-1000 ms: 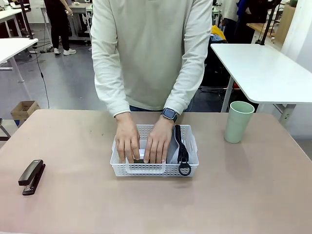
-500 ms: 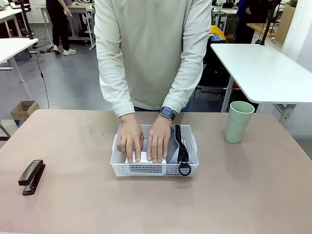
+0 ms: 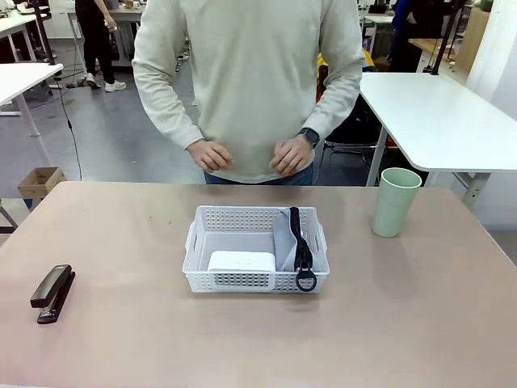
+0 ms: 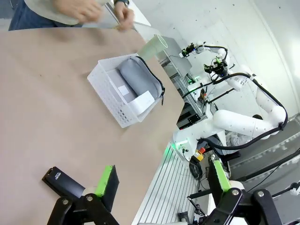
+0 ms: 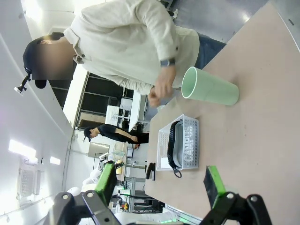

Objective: Efficiently arrange items inside the basket to fit them all.
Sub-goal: Pick up the Stapler and place it inside the Organizing basket.

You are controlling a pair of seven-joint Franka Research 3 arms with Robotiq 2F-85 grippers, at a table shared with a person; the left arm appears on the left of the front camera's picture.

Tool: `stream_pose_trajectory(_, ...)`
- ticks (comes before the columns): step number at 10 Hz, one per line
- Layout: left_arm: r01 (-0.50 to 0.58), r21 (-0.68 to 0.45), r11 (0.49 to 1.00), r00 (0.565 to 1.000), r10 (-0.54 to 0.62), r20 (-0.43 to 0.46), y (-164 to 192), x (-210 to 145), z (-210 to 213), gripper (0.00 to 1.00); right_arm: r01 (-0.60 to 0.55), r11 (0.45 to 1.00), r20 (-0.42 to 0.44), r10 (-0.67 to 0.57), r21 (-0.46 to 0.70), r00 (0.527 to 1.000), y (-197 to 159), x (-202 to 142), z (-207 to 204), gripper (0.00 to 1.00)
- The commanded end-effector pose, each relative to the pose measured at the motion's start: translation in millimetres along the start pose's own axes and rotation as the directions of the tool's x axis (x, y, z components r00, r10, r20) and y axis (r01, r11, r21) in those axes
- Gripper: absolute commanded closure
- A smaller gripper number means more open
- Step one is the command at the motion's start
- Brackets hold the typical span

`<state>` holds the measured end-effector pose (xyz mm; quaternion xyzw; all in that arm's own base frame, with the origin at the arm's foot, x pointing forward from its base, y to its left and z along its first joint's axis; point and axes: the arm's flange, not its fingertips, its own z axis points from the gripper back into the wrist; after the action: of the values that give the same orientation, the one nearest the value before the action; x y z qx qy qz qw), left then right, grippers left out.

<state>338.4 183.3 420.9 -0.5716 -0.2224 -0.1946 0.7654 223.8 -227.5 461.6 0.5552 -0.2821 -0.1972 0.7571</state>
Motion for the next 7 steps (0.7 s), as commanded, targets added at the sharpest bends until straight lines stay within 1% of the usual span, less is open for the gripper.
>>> stream_pose_trajectory(1, -0.280, 0.297, 0.913, 0.956, 0.293, 0.001, -12, 11, -8, 0.00, -0.028, 0.999, 0.011, 0.028, 0.024, 1.000, 0, 1, -1, 0.00)
stream_pose_trajectory(2, -0.315, 0.508, 0.802, 0.936, 0.350, 0.028, -27, 20, -24, 0.00, -0.028, 0.999, 0.011, 0.028, 0.024, 1.000, 0, 1, -1, 0.00)
stream_pose_trajectory(3, -0.289, 0.677, 0.677, 0.929, 0.370, 0.027, -38, 26, -43, 0.00, -0.028, 0.999, 0.011, 0.028, 0.024, 1.000, 0, 1, -1, 0.00)
stream_pose_trajectory(4, -0.236, 0.802, 0.549, 0.920, 0.392, 0.002, -41, 32, -60, 0.00, -0.028, 0.999, 0.011, 0.028, 0.024, 1.000, 0, 1, -1, 0.00)
stream_pose_trajectory(5, -0.175, 0.891, 0.418, 0.906, 0.424, -0.021, -39, 34, -76, 0.00, -0.028, 0.999, 0.011, 0.028, 0.024, 1.000, 0, 1, -1, 0.00)
stream_pose_trajectory(6, -0.081, 0.951, 0.298, 0.883, 0.464, -0.070, -36, 35, -94, 0.00, -0.028, 0.999, 0.011, 0.028, 0.024, 1.000, 0, 1, -1, 0.00)
stream_pose_trajectory(7, 0.029, 0.969, 0.247, 0.843, 0.515, -0.156, -34, 36, -111, 0.00, -0.028, 0.999, 0.011, 0.028, 0.024, 1.000, 0, 1, -1, 0.00)
